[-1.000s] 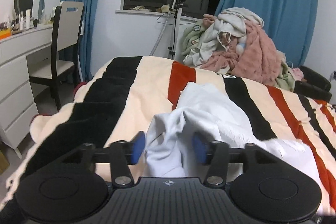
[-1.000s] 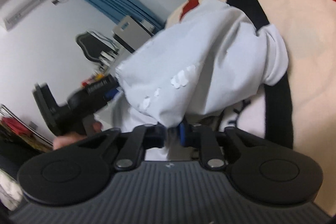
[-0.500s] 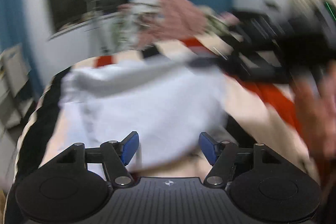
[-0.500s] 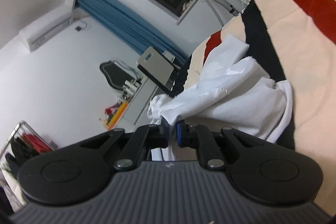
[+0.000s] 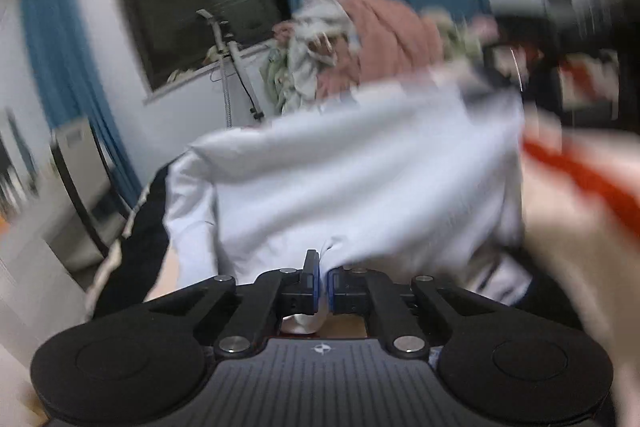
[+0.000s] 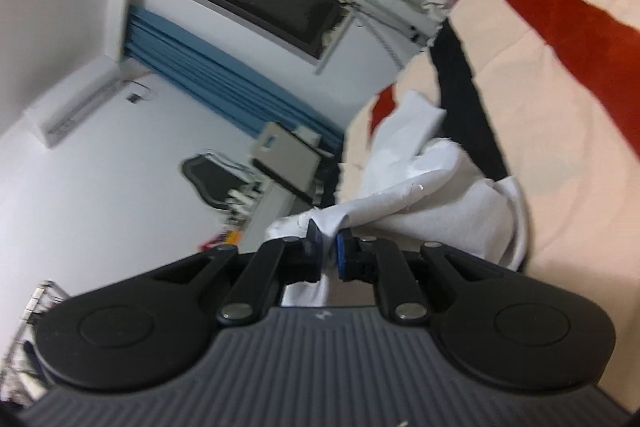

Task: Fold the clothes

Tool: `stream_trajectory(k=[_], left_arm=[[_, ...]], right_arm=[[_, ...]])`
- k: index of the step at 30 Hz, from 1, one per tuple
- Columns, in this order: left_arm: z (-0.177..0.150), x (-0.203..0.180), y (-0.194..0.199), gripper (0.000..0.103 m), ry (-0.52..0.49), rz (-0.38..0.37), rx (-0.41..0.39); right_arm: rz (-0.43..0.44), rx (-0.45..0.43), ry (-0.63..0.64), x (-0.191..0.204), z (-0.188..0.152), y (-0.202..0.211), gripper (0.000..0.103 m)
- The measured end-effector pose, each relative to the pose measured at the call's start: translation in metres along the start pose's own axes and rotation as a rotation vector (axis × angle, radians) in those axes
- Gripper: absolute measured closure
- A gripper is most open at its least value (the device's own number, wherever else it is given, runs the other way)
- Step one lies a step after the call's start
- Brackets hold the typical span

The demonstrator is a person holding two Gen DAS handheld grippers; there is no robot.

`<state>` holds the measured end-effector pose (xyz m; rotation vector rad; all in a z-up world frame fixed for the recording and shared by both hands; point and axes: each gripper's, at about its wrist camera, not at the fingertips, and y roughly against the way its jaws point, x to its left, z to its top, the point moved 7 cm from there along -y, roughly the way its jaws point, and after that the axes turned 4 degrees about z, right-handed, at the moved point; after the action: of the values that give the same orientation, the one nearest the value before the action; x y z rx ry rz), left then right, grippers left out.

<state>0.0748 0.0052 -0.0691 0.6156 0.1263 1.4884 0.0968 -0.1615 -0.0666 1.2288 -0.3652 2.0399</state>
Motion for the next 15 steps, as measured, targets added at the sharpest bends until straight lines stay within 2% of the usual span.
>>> stream_trajectory(k=[3, 5, 6, 7, 9, 13, 15], left_arm=[[0.02, 0.037, 0.023, 0.099, 0.238, -0.171, -0.054], [0.033, 0.067, 0.022, 0.099, 0.379, -0.253, -0.068], [0.04, 0.082, 0.017, 0.099, 0.443, -0.279, -0.07], [0.045, 0.095, 0.009, 0.099, 0.503, -0.301, -0.063], [0.053, 0.115, -0.014, 0.099, 0.588, -0.323, -0.033], [0.071, 0.153, -0.086, 0.099, 0.69, -0.324, 0.02], [0.073, 0.155, -0.125, 0.097, 0.713, -0.299, 0.052]], right_arm=[[-0.093, 0.052, 0.053, -0.01, -0.007, -0.008, 0.089], [-0.142, 0.092, 0.073, -0.017, -0.011, -0.014, 0.075], [-0.158, 0.109, 0.079, -0.019, -0.012, -0.017, 0.059], [-0.164, 0.124, 0.082, -0.022, -0.012, -0.019, 0.049], [-0.177, 0.143, 0.084, -0.026, -0.012, -0.021, 0.036], [-0.238, 0.069, 0.07, -0.037, 0.002, -0.011, 0.035], [-0.297, 0.024, 0.106, -0.04, 0.009, -0.005, 0.035]])
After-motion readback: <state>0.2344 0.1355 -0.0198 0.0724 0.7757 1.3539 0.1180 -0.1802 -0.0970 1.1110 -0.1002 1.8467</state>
